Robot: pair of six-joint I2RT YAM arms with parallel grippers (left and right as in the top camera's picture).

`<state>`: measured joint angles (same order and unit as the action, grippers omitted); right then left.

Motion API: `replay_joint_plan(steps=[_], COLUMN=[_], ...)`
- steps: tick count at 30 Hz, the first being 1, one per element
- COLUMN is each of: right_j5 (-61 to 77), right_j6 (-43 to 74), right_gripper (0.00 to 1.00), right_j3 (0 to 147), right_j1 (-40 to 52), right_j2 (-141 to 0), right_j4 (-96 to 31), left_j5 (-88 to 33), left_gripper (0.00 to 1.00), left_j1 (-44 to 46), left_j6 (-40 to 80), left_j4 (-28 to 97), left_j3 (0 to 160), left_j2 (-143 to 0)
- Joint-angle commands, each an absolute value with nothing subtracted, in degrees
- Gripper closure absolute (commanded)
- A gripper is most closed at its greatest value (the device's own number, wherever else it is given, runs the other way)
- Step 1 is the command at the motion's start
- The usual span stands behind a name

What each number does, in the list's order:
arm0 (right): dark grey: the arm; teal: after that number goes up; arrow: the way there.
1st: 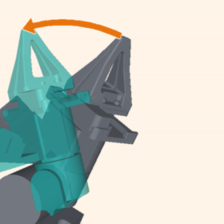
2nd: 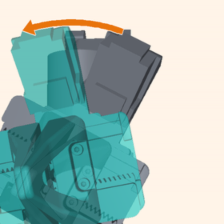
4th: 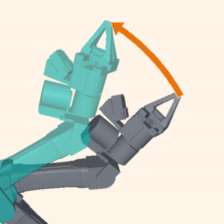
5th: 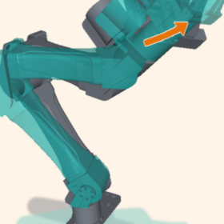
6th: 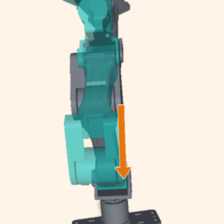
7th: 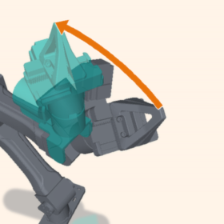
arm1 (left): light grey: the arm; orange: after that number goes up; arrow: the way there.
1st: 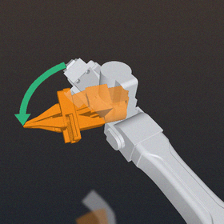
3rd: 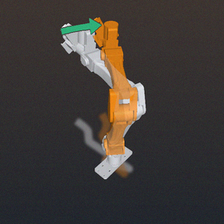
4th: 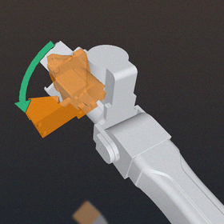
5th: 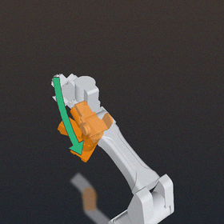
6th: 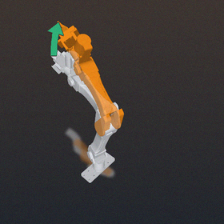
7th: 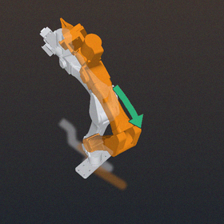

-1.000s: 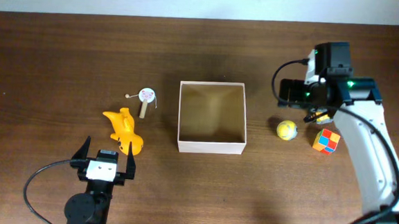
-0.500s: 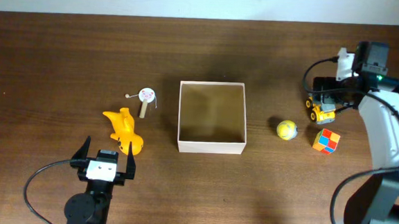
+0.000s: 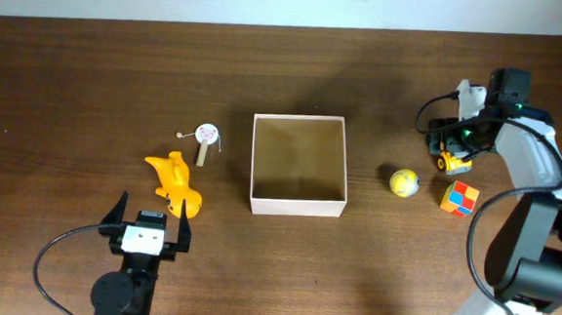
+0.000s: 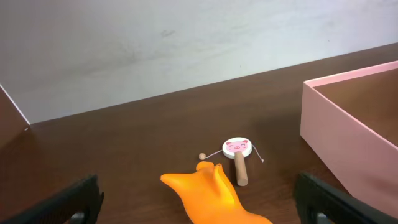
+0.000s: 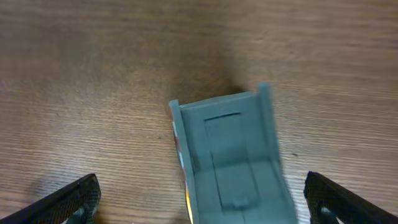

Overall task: Pack container
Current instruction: 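Move the right gripper over the grey-yellow toy truck and grasp it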

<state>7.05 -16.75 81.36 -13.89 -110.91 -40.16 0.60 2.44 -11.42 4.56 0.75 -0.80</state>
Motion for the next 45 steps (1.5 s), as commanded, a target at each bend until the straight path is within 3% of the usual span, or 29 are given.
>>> replay_joint_plan(steps=[1, 14, 27, 38, 45], right_j5=[8.6, 8.4, 8.4, 10.8, 25.7], right_j6=[-17.6, -17.6, -17.5, -11.2, -11.3], right_gripper=[0.01, 0.00, 0.43, 0.45, 0.44], right_j3=[81.8, 81.5, 81.6, 86.9, 99.2], right_j1=[-13.9, -14.0, -14.0, -13.9, -13.9], right_j2=[-112.9, -117.8, -118.6, -118.4, -118.3], right_j4=[-39.7, -38.6, -39.0, -43.9, -55.0], left_j5=[0.0, -0.1, -0.1, 0.0, 0.0], left_gripper=[0.01, 0.01, 0.01, 0.01, 0.01], left_j1=[2.3, 2.3, 2.3, 2.3, 2.3], left_j6=[-12.3, -12.3, -12.3, -12.3, -12.3], left_j4=[4.8, 4.8, 4.8, 4.8, 4.8], left_j3=[0.5, 0.5, 0.5, 0.5, 0.5], left_j2=[-0.3, -0.3, -0.3, -0.3, -0.3])
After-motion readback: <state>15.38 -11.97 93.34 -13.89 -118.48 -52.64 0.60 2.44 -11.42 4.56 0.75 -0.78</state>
